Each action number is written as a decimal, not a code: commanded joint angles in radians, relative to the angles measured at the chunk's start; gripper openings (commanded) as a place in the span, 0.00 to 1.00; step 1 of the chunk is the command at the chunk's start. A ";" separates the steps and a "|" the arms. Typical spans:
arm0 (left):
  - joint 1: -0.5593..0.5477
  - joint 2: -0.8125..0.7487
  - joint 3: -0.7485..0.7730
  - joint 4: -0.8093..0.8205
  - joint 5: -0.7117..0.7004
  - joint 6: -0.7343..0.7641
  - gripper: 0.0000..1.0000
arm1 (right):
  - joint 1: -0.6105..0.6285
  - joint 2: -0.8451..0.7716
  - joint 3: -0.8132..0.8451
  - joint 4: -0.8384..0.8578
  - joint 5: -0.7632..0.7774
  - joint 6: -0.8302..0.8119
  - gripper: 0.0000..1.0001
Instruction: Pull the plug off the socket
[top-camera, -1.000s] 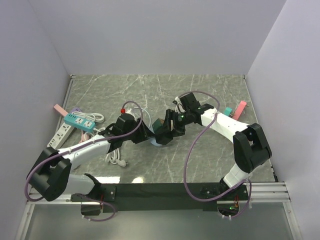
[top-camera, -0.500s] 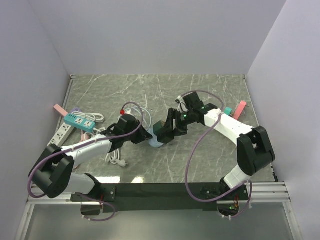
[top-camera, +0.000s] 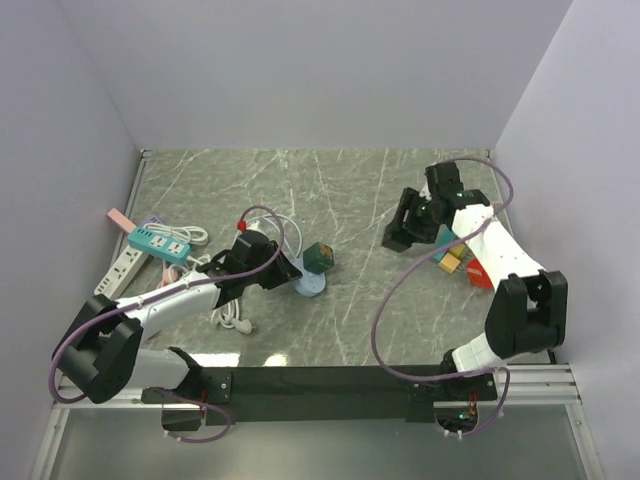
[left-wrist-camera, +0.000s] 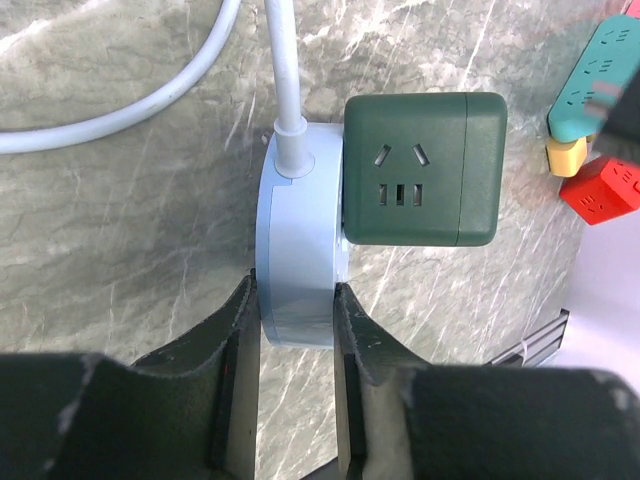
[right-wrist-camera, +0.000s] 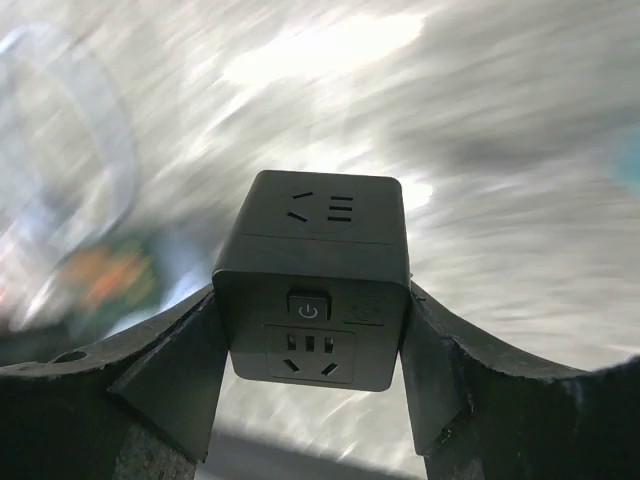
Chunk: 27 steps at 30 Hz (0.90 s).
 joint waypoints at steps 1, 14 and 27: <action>0.003 -0.040 0.005 0.007 0.011 0.024 0.01 | -0.066 0.087 0.077 -0.043 0.315 -0.032 0.00; 0.003 -0.056 0.019 0.000 0.051 0.042 0.01 | -0.104 0.386 0.353 -0.129 0.579 0.016 0.01; 0.001 -0.014 0.037 0.010 0.091 0.068 0.01 | -0.101 0.227 0.296 -0.100 0.490 -0.044 0.83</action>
